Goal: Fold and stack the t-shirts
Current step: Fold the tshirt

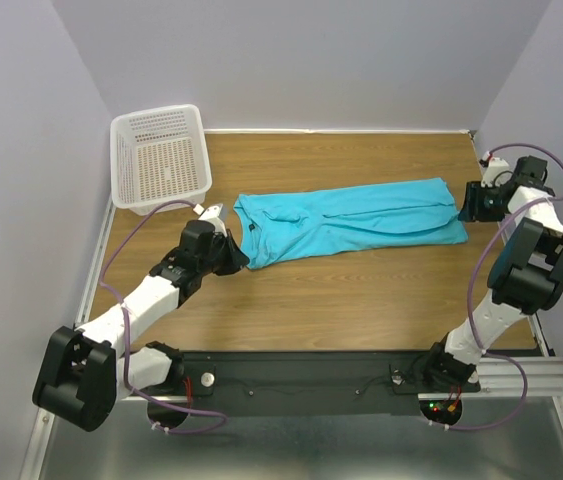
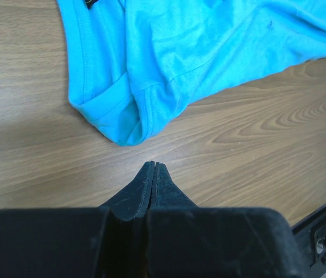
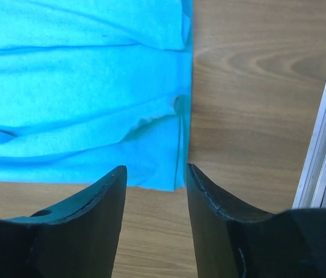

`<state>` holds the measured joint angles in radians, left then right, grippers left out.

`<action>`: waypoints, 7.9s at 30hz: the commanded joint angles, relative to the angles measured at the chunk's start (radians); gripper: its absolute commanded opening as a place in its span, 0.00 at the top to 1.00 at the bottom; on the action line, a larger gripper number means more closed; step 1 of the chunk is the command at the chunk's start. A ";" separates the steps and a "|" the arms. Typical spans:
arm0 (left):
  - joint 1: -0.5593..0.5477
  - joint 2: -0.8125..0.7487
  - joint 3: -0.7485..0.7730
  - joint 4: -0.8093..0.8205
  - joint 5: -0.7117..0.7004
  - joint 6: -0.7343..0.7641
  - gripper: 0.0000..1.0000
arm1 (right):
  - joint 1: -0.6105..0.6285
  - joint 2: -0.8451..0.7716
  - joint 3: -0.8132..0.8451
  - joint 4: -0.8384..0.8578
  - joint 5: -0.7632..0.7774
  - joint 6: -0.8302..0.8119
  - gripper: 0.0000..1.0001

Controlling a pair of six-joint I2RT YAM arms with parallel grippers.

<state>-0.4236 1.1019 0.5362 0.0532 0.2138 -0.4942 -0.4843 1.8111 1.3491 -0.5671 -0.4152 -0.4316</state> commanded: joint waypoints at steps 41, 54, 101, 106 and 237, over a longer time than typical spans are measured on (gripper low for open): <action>0.009 -0.037 -0.021 0.062 0.033 0.020 0.95 | 0.161 0.246 0.400 -0.068 -0.187 0.074 0.71; 0.011 -0.024 -0.018 0.066 0.044 0.025 0.96 | 0.233 0.105 0.068 -0.189 -0.280 -0.179 0.84; 0.013 -0.008 -0.027 0.128 0.076 0.016 0.95 | 0.481 0.133 0.190 -0.088 -0.114 -0.044 0.79; 0.014 0.015 -0.019 0.151 0.098 0.019 0.94 | 0.477 0.123 0.117 -0.089 -0.053 -0.064 0.82; 0.011 0.492 0.022 0.435 0.228 0.055 0.61 | 0.849 0.481 0.699 -0.031 0.208 0.418 0.99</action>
<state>-0.4114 1.5829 0.5690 0.4763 0.4446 -0.4469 0.3622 2.3714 2.0693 -0.6598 -0.2512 -0.0177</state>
